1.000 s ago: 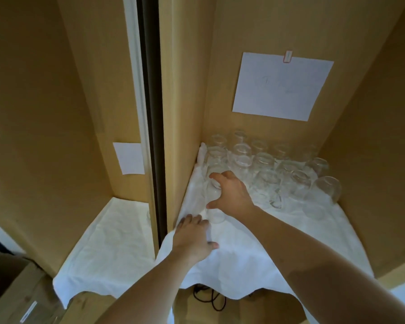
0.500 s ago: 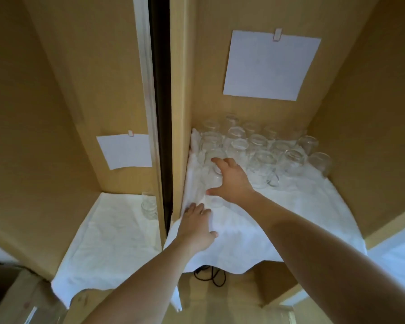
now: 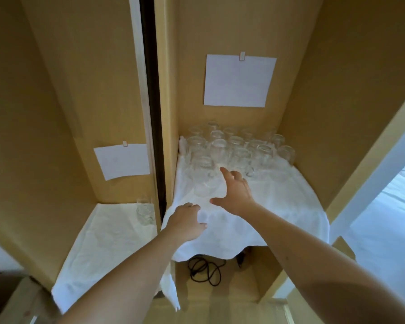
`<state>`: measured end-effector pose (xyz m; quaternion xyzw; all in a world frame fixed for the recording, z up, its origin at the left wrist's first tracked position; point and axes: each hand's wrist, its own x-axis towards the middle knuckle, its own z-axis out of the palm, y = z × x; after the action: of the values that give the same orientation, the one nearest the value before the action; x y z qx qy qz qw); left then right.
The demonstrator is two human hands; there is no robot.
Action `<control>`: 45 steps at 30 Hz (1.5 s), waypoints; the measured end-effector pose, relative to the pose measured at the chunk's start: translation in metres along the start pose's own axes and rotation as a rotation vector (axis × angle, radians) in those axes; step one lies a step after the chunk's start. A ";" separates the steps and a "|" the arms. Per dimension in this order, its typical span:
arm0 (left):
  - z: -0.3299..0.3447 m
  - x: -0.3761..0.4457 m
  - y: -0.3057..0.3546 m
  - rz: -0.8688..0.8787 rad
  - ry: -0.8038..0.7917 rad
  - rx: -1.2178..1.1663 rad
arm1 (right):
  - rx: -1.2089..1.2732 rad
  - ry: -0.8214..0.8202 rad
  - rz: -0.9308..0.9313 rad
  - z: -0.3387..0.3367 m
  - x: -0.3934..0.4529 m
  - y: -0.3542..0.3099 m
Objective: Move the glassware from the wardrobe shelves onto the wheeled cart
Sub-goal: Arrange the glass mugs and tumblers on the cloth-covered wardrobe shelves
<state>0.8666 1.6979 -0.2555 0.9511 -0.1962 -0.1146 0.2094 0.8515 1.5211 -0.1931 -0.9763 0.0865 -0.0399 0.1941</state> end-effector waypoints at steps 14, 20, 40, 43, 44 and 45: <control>-0.018 -0.158 -0.006 0.003 0.105 0.012 | -0.017 -0.077 -0.001 0.012 -0.158 -0.027; -0.037 -0.185 -0.040 0.011 0.162 -0.026 | -0.036 -0.111 -0.024 0.036 -0.187 -0.066; -0.128 -0.166 -0.279 -0.042 0.071 -0.017 | 0.078 -0.133 0.137 0.167 -0.135 -0.269; -0.138 -0.164 -0.310 -0.059 0.052 -0.039 | 0.092 -0.143 0.171 0.185 -0.130 -0.292; -0.140 -0.162 -0.318 -0.059 0.051 -0.054 | 0.093 -0.147 0.177 0.191 -0.129 -0.298; -0.143 -0.160 -0.326 -0.057 0.056 -0.071 | 0.090 -0.151 0.184 0.196 -0.126 -0.304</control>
<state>0.8722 2.0883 -0.2520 0.9511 -0.1587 -0.1007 0.2450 0.7964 1.8936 -0.2624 -0.9548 0.1591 0.0478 0.2466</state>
